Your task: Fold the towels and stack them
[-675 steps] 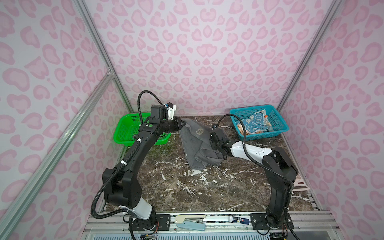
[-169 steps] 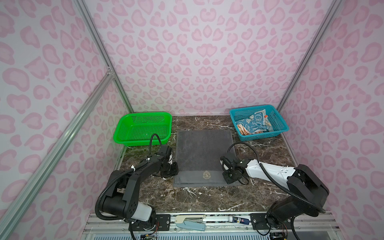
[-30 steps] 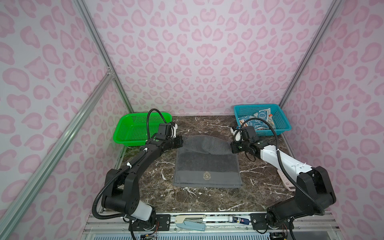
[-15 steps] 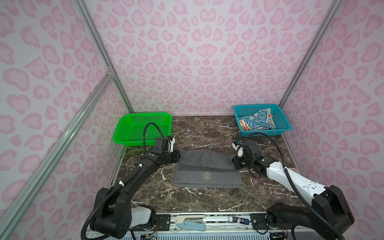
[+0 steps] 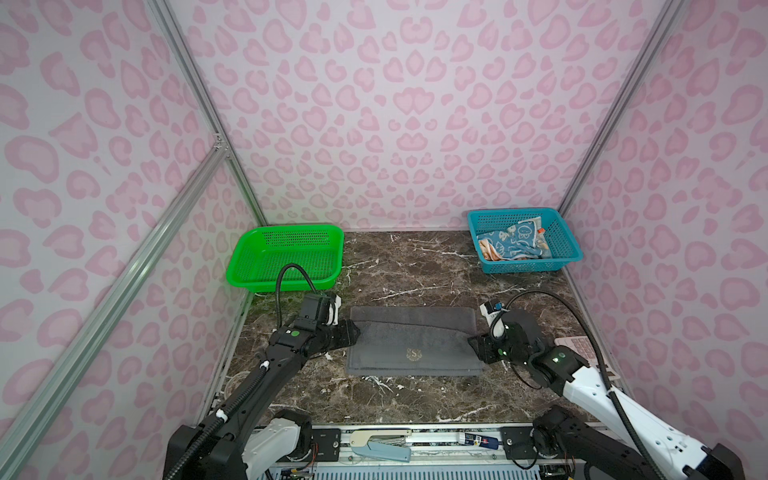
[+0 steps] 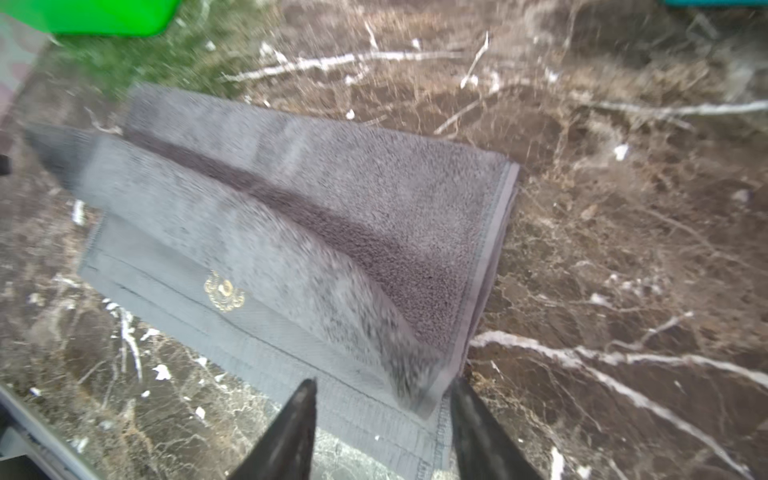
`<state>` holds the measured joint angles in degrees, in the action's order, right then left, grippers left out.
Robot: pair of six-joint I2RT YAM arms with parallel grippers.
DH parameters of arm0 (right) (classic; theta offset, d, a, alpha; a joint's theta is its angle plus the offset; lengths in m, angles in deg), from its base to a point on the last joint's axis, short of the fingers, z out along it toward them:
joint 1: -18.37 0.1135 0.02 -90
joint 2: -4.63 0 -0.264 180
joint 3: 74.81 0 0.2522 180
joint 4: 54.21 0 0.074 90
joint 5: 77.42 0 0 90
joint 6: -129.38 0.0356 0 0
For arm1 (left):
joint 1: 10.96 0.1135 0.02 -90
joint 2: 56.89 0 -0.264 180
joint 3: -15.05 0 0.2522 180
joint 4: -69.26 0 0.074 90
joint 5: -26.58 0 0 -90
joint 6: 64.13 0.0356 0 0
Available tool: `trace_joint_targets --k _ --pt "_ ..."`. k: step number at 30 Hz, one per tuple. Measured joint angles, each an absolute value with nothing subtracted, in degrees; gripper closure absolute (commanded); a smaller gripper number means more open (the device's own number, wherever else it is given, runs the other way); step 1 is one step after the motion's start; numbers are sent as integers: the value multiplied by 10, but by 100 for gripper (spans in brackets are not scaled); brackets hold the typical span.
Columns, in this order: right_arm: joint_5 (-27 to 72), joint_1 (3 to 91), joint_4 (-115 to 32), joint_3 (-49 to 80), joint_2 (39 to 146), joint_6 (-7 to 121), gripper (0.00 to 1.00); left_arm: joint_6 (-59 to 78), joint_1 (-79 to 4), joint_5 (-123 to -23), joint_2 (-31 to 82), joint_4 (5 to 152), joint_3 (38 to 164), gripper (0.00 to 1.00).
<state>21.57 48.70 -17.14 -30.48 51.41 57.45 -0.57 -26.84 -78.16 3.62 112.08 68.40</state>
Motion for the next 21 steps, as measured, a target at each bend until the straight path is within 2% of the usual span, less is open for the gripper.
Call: trace_joint_targets --k 5,10,16,17,21 --pt "209 481 -193 -298 489 581 36 4 -268 -772 68 1128 743 43" --pt "217 475 -217 -257 583 583 41 4 -273 -793 160 1102 796 46" --pt "253 483 -222 -177 745 587 48 -4 -308 -824 273 1070 835 63" --pt "258 492 -221 -171 765 586 49 -7 -314 -828 284 1069 833 68" --pt "271 532 -210 -178 812 587 52 -18 -322 -840 290 1061 790 77"
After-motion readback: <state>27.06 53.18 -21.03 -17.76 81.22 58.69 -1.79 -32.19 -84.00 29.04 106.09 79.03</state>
